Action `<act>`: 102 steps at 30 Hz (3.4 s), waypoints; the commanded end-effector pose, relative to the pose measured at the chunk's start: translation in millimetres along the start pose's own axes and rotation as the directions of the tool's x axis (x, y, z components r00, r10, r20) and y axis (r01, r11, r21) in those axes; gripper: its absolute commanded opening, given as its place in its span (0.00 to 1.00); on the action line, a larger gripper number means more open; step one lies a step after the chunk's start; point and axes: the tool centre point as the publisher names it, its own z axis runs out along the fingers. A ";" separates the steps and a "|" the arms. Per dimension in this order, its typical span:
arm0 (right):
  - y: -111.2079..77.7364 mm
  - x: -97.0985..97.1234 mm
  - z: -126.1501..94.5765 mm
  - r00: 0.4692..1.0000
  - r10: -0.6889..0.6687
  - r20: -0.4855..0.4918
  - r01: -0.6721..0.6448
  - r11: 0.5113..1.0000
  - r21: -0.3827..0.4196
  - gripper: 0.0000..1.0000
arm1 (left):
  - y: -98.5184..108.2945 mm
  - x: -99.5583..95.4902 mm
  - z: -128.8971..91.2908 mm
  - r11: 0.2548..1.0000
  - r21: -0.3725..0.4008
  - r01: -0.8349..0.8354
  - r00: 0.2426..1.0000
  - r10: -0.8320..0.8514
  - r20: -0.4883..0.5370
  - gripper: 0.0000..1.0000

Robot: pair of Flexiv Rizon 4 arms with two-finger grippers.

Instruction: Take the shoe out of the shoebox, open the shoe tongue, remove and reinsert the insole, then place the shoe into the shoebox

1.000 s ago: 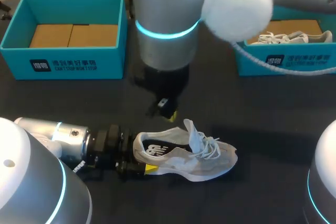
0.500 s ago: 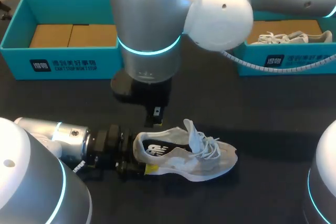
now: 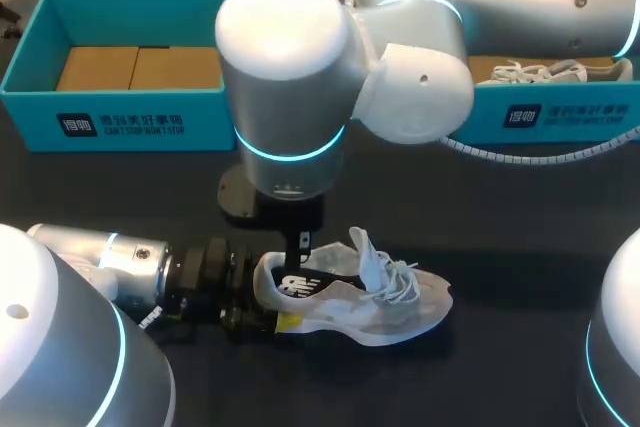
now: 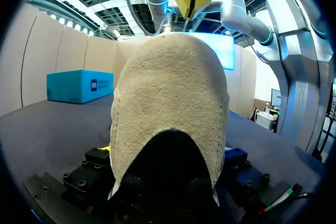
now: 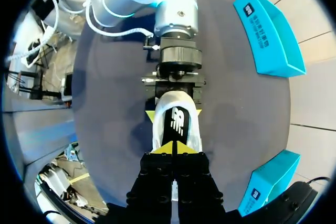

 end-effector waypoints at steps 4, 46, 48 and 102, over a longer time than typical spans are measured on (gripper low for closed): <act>0.0 -1.6 7.0 1.000 -0.007 -0.005 0.007 1.000 -0.004 0.00 | -0.2 0.8 0.1 1.000 -0.002 -0.001 1.000 0.001 0.003 0.00; -17.7 3.8 118.2 0.996 0.081 -0.022 -0.080 0.995 0.057 0.00 | -0.2 0.8 0.1 1.000 -0.002 -0.001 1.000 0.001 0.003 0.00; -23.3 4.2 118.1 0.995 0.101 -0.013 -0.100 0.993 0.055 0.00 | -0.2 0.8 0.1 1.000 -0.002 -0.001 1.000 0.001 0.003 0.00; -61.4 -25.5 143.2 0.976 0.209 -0.053 -0.206 0.977 0.059 0.38 | -0.2 0.8 0.1 1.000 -0.002 -0.001 1.000 0.001 0.003 0.00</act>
